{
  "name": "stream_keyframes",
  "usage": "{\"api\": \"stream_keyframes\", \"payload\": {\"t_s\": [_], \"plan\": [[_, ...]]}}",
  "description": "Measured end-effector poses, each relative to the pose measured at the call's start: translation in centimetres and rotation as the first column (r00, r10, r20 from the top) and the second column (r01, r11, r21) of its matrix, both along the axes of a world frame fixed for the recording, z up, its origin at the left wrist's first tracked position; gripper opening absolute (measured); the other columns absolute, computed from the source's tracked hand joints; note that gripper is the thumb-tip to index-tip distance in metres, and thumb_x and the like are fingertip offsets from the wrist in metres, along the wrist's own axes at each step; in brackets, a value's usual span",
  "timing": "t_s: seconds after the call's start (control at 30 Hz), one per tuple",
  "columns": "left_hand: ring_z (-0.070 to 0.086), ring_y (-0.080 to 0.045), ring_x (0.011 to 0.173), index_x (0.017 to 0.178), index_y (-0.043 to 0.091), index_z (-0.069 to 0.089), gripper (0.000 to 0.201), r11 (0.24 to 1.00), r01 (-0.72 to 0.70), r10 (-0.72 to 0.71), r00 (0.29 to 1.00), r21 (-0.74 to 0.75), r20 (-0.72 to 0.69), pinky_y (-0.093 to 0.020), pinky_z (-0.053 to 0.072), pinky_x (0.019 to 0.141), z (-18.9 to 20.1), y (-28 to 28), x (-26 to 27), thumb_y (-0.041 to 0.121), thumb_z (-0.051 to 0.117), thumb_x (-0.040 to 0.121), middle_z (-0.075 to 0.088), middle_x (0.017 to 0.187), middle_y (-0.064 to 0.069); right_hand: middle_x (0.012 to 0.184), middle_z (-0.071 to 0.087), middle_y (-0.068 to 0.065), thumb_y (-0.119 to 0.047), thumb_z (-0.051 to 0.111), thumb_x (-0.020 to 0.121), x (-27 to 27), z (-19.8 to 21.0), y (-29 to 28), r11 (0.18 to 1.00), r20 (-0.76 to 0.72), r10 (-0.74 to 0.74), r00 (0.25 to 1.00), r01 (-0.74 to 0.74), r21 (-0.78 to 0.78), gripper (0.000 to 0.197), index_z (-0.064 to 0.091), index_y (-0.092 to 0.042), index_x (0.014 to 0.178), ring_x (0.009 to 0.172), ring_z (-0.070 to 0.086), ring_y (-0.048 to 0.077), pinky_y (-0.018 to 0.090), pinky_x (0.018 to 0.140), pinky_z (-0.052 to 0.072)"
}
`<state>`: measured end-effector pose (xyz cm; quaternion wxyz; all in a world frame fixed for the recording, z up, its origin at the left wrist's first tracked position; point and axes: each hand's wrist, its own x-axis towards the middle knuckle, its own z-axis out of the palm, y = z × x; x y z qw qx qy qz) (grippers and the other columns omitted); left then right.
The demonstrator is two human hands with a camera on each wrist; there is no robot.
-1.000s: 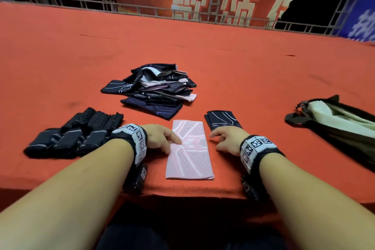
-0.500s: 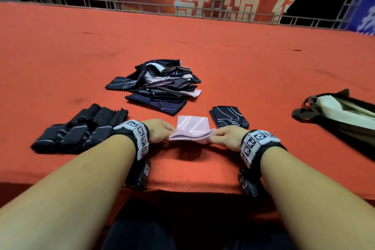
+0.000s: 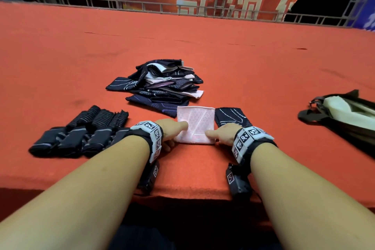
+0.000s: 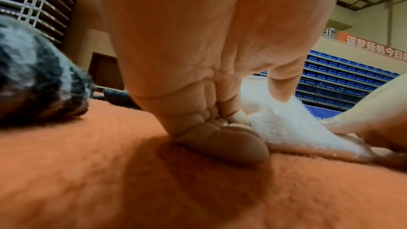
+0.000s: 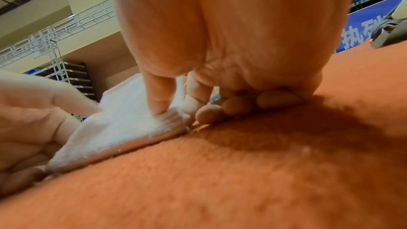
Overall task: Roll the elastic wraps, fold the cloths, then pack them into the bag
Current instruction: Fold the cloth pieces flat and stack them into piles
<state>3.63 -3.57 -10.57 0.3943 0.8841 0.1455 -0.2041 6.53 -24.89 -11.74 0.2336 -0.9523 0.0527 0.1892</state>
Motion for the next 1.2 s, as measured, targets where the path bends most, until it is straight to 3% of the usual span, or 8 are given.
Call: {"api": "stream_keyframes", "payload": {"t_s": [0.17,0.27,0.43,0.7,0.77,0.87,0.97,1.2], "plan": [[0.062,-0.021,0.05,0.084,0.007,0.068,0.049,0.985,0.109,-0.118,0.991,0.133,0.061,-0.033,0.056,0.061,-0.9,0.2,1.0,0.054,0.059,0.095,0.068,0.066,-0.005,0.096,0.065,0.004,-0.061,0.071,0.07,-0.2,-0.3,0.6,0.998,0.033,-0.05,0.998,0.051,-0.047,0.053,0.065,-0.014,0.094,0.09,0.062,0.023,0.033,0.083,0.049],[0.07,-0.024,0.067,0.079,0.012,0.066,0.036,0.95,0.132,-0.167,0.981,0.283,0.101,-0.031,0.056,0.065,-0.4,-0.6,0.8,0.046,0.063,0.093,0.073,0.077,-0.006,0.092,0.071,0.005,-0.056,0.071,0.058,-0.2,-0.2,0.8,0.999,0.022,-0.037,0.999,0.037,-0.026,0.053,0.07,-0.014,0.089,0.086,0.066,0.022,0.034,0.083,0.054],[0.064,-0.03,0.113,0.128,0.01,0.064,0.042,0.778,0.151,-0.266,0.958,0.61,0.102,-0.037,0.051,0.095,-0.1,-3.0,1.2,0.035,0.052,0.097,0.067,0.125,-0.011,0.079,0.066,0.003,-0.044,0.072,0.066,-0.9,0.4,1.1,0.999,0.03,-0.026,0.999,0.027,-0.041,0.032,0.063,-0.015,0.076,0.073,0.061,0.02,0.029,0.066,0.047],[0.057,-0.034,0.122,0.136,0.013,0.048,0.045,0.666,0.116,-0.291,0.95,0.737,0.112,-0.044,0.048,0.096,-0.7,-3.9,1.5,0.035,0.056,0.098,0.053,0.137,-0.013,0.076,0.056,0.001,-0.044,0.072,0.083,-1.4,1.0,0.9,0.994,0.064,0.021,0.998,-0.015,-0.106,0.033,0.057,-0.014,0.085,0.082,0.058,0.023,0.029,0.077,0.046],[0.055,-0.035,0.115,0.127,0.015,0.043,0.038,0.668,0.007,-0.398,0.848,0.744,0.349,-0.043,0.049,0.088,-1.2,-3.9,1.0,0.023,0.058,0.093,0.047,0.127,-0.012,0.078,0.057,0.002,-0.044,0.072,0.082,-1.6,1.0,0.9,0.993,0.079,0.027,0.997,-0.018,-0.118,0.033,0.058,-0.014,0.084,0.082,0.059,0.023,0.029,0.077,0.047],[0.043,-0.033,0.125,0.137,0.014,0.041,0.048,0.582,0.165,-0.654,0.677,0.797,0.337,-0.045,0.043,0.102,-2.2,-3.9,1.4,0.031,0.052,0.094,0.042,0.138,-0.012,0.089,0.06,0.004,-0.046,0.071,0.084,-2.0,1.2,1.0,0.991,0.088,0.041,0.995,-0.029,-0.132,0.039,0.064,-0.012,0.101,0.085,0.059,0.024,0.029,0.077,0.045],[0.01,-0.033,0.154,0.161,0.01,0.011,0.079,0.58,0.343,-0.597,0.796,0.739,0.1,-0.045,0.014,0.125,-2.9,-3.9,2.0,0.056,0.036,0.102,0.01,0.167,-0.014,0.093,0.06,0.005,-0.053,0.069,0.085,-2.0,0.9,0.8,0.991,0.072,0.036,0.997,-0.026,-0.134,0.051,0.066,-0.009,0.11,0.085,0.058,0.024,0.029,0.077,0.045],[-0.011,-0.023,0.156,0.162,0.024,-0.004,0.084,0.67,0.366,-0.466,0.885,0.646,-0.017,-0.05,-0.002,0.124,-3.9,-3.8,2.4,0.068,0.028,0.099,-0.014,0.169,-0.002,0.096,0.064,0.003,-0.047,0.073,0.085,-2.3,1.3,0.9,0.974,0.093,0.075,0.993,-0.053,-0.22,0.046,0.062,-0.01,0.109,0.086,0.061,0.023,0.03,0.073,0.045]]}}
